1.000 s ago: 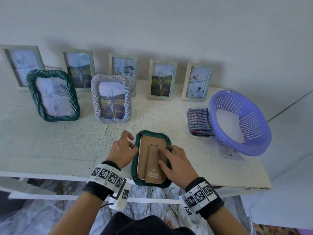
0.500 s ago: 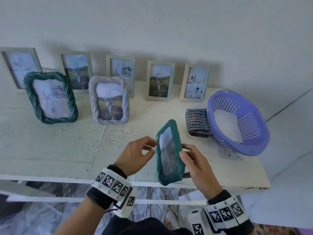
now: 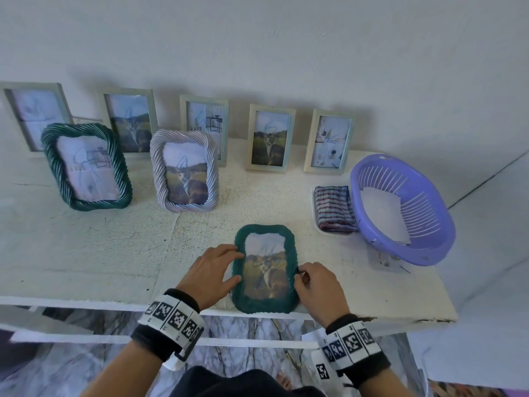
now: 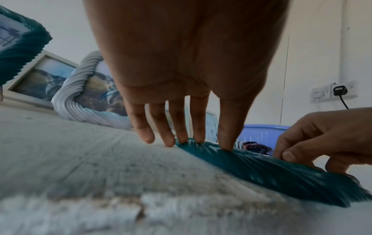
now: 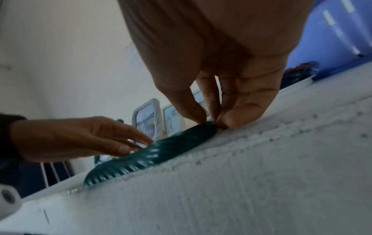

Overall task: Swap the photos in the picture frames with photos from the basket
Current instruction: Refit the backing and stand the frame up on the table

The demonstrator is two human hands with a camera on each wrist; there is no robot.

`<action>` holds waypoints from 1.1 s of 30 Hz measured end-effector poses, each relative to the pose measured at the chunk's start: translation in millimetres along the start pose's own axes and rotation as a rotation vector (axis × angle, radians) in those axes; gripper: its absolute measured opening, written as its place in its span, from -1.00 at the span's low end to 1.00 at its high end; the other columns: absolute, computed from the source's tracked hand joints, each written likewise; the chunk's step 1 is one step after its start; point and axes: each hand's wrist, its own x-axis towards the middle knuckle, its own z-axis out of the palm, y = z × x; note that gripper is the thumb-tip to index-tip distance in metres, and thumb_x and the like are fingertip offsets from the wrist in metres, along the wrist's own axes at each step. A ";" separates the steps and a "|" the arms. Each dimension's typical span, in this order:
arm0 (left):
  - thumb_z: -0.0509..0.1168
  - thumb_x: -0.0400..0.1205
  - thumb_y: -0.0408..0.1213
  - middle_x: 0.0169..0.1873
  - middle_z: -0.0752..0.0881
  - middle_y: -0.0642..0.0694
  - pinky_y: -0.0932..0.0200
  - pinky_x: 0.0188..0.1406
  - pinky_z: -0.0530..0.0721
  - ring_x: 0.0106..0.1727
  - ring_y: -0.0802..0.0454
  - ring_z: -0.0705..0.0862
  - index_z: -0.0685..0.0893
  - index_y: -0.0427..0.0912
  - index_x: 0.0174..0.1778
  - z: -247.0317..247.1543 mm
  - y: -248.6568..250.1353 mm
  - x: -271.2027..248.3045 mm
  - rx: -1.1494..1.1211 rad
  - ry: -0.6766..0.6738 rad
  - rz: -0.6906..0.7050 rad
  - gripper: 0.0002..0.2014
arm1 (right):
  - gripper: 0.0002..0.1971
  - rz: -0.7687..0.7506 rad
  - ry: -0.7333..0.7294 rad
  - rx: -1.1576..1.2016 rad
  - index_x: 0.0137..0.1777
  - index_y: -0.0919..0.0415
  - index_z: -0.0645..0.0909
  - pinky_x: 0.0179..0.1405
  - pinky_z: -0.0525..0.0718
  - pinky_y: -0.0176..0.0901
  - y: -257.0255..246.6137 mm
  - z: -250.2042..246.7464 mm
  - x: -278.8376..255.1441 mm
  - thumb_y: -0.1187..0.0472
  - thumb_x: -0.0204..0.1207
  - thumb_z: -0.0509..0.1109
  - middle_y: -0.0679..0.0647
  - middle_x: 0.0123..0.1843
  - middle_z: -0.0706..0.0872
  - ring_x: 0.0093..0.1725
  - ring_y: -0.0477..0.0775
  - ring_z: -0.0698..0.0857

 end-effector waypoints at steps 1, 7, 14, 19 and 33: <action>0.34 0.62 -0.06 0.48 0.48 0.01 -0.03 0.37 0.50 0.40 -0.06 0.50 0.56 -0.04 0.46 -0.3 -0.3 -1.9 -0.005 0.005 -0.003 -0.53 | -0.79 0.006 -0.007 -0.047 0.08 0.18 0.66 -0.18 0.48 -0.18 -3.0 -1.1 0.5 0.10 0.64 0.27 0.01 -0.08 0.59 -0.15 0.01 0.57; 0.31 0.61 0.00 0.49 0.47 0.05 -0.03 0.37 0.48 0.41 -0.02 0.49 0.54 0.00 0.48 -1.5 0.1 -3.0 0.004 -0.001 -0.012 -0.51 | -0.76 -0.076 0.137 -0.212 0.15 0.20 0.59 -0.13 0.56 -0.20 -11.3 -35.1 37.7 0.06 0.63 0.27 0.08 0.05 0.59 0.00 0.04 0.57; 0.35 0.63 -0.04 0.50 0.45 0.10 -0.01 0.37 0.46 0.43 0.02 0.47 0.53 0.03 0.49 -1.5 1.0 -4.3 -0.012 0.004 -0.025 -0.52 | -0.52 0.112 0.131 -0.440 0.52 0.25 0.36 0.51 0.35 0.22 0.3 -54.3 129.4 0.06 0.65 0.18 0.43 0.55 0.33 0.53 0.42 0.32; 0.26 0.56 0.09 0.47 0.50 0.11 -0.05 0.35 0.50 0.40 0.01 0.51 0.57 0.05 0.45 -3.1 -0.7 -5.3 -0.017 0.005 -0.026 -0.48 | -0.44 0.273 0.045 -0.479 0.64 0.20 0.17 0.48 0.37 0.32 6.4 -45.0 148.1 0.10 0.67 0.16 0.43 0.62 0.19 0.56 0.49 0.28; -0.08 0.42 0.35 0.47 0.47 0.11 0.08 0.40 0.48 0.41 0.08 0.49 0.53 0.08 0.48 -14.8 -3.6 0.0 -0.016 -0.105 -0.005 -0.23 | -0.61 -0.076 0.225 -0.175 0.39 0.23 0.59 0.29 0.63 -0.05 -15.1 -65.7 105.2 0.42 0.58 0.27 0.19 0.24 0.73 0.20 0.20 0.71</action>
